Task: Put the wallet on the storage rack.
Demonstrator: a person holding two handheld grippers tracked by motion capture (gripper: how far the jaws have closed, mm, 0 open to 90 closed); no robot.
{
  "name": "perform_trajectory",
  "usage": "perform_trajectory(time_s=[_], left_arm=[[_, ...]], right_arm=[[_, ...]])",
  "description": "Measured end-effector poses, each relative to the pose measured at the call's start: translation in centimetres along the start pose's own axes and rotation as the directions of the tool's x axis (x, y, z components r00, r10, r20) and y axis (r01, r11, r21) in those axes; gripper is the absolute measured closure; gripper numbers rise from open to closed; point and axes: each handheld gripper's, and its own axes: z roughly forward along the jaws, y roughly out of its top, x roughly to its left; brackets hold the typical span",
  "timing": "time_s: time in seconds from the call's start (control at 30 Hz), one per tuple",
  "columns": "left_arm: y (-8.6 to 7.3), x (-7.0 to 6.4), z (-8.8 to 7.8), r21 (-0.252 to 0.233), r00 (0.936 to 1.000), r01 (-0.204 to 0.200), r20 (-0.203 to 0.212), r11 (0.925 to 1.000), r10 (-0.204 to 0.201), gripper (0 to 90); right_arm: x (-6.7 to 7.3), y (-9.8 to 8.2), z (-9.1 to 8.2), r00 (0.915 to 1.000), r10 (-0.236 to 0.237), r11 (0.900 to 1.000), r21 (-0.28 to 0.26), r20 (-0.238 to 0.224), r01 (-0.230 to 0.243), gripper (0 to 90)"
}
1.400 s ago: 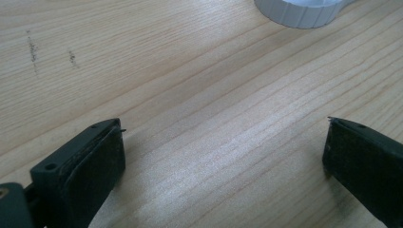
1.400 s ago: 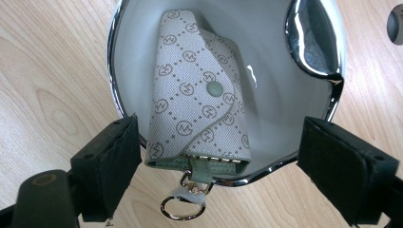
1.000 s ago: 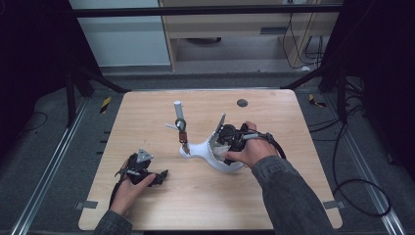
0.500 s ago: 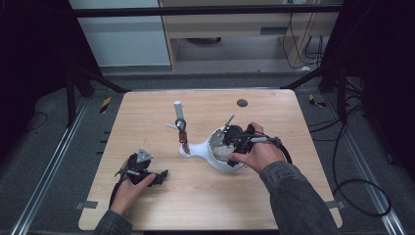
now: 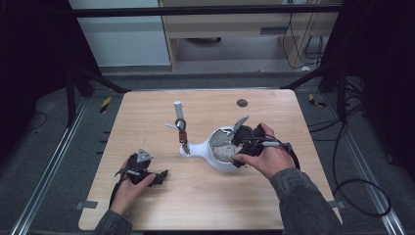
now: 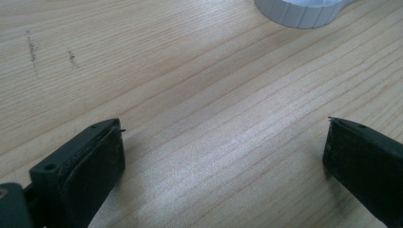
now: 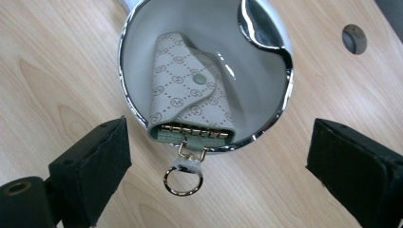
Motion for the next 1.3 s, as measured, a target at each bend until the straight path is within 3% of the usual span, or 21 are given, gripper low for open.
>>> perform_trajectory(time_s=[0.17, 0.67, 0.87, 1.3], left_arm=[[0.0, 0.0, 0.0, 0.000, 1.0000, 0.003, 0.000, 1.0000, -0.003, 0.0], [0.0, 0.0, 0.0, 0.002, 1.0000, -0.003, 0.000, 1.0000, 0.003, 0.0], [0.0, 0.0, 0.0, 0.002, 1.0000, -0.003, 0.000, 1.0000, 0.003, 0.0], [0.0, 0.0, 0.0, 0.002, 1.0000, -0.005, 0.002, 1.0000, 0.005, 0.0]], right_arm=[[-0.7, -1.0, -0.5, 0.9986, 0.051, 0.997, -0.062, -0.010, -0.052, 6.1], [-2.0, -3.8, -1.3, 0.9941, 0.108, 0.987, -0.123, 0.002, -0.107, 6.5], [-3.0, -5.6, -1.5, 0.9846, 0.172, 0.972, -0.169, 0.032, -0.164, 8.5], [-3.9, -8.4, -1.2, 0.9770, 0.204, 0.957, -0.222, 0.063, -0.185, 8.4]])
